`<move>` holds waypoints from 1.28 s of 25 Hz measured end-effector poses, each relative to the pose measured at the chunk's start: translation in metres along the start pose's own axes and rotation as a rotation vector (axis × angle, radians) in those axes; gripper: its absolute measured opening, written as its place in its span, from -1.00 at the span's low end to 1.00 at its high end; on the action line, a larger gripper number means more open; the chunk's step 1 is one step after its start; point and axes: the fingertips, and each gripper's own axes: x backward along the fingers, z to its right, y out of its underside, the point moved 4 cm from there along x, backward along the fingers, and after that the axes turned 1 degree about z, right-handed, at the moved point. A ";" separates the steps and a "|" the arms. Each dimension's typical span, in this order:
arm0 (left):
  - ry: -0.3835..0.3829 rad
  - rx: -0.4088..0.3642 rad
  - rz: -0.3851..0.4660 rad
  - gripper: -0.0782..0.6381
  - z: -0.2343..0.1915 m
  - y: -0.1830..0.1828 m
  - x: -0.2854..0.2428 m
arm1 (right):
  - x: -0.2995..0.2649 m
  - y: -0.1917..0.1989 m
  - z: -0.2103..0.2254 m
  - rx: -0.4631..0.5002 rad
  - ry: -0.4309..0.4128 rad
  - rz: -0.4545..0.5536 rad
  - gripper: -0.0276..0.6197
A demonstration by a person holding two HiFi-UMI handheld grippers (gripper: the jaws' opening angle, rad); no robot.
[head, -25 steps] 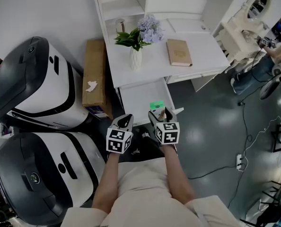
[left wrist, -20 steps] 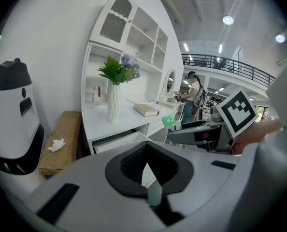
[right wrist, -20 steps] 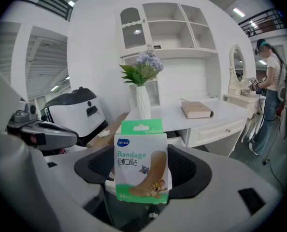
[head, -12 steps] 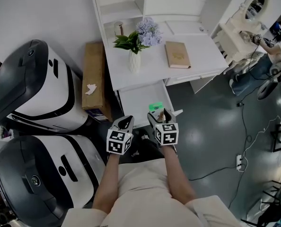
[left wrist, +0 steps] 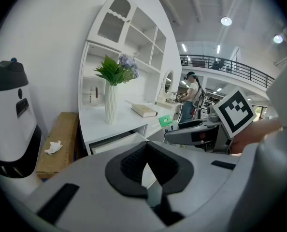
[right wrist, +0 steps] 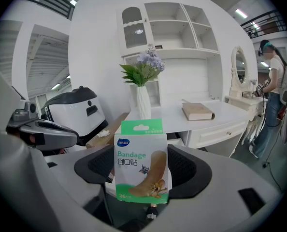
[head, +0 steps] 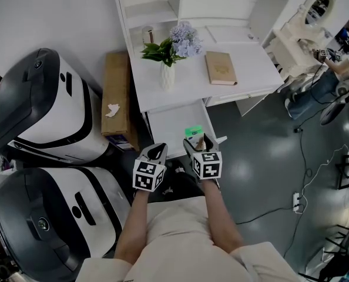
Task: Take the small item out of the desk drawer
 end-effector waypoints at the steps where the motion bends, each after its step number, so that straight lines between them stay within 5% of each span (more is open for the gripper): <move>1: 0.000 -0.001 -0.001 -0.73 -0.001 0.000 0.000 | 0.000 0.000 0.000 -0.001 0.001 0.001 0.19; 32: -0.022 0.018 0.002 -0.73 -0.015 0.000 -0.005 | -0.010 -0.006 0.001 0.003 0.013 0.013 0.20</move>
